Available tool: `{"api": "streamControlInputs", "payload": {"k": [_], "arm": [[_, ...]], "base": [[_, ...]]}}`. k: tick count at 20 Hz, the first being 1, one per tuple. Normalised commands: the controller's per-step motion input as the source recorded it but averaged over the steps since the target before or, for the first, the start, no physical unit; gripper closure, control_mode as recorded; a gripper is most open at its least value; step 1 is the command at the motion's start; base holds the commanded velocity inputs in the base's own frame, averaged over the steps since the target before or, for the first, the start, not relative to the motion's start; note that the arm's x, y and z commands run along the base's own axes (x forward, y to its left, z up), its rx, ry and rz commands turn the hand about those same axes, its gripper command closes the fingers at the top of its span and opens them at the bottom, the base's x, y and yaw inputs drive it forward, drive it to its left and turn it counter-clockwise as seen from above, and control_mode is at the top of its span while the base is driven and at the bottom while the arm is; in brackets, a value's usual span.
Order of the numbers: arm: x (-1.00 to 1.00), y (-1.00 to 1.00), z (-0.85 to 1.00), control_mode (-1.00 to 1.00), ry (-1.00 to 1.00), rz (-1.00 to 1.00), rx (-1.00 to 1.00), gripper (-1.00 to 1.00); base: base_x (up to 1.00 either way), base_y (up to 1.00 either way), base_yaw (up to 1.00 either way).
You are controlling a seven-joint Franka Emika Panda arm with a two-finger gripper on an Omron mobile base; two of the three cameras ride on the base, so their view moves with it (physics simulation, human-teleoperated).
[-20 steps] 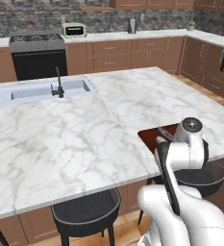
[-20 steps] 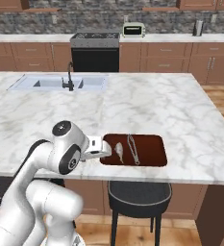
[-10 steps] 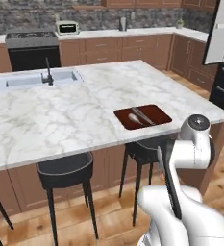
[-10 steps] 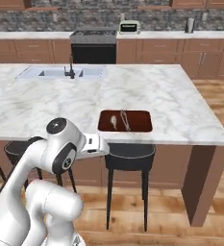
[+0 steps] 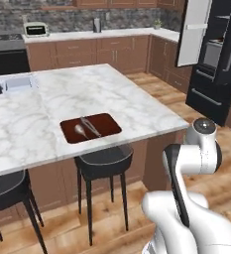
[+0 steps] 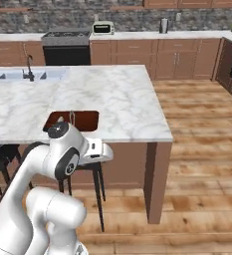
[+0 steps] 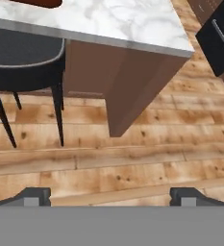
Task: Gather the eggplant and potato from the fridge and place them on a tray on the dining counter. Then gather the fish and steak from the fridge and place them on the other tray.
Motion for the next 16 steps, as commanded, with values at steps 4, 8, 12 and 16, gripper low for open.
{"api": "streamControlInputs", "payload": {"k": [4,8,12,16], "arm": [[0.0,0.0,0.0,1.0,0.0,0.0,0.0,-1.0],[0.0,0.0,0.0,1.0,0.0,0.0,0.0,-1.0],[0.0,0.0,0.0,1.0,0.0,0.0,0.0,-1.0],[0.0,0.0,0.0,1.0,0.0,0.0,0.0,-1.0]], "base": [[0.0,-1.0,-0.17],[0.0,-1.0,-0.17],[0.01,-1.0,-0.19],[0.13,-1.0,-0.18]]}}
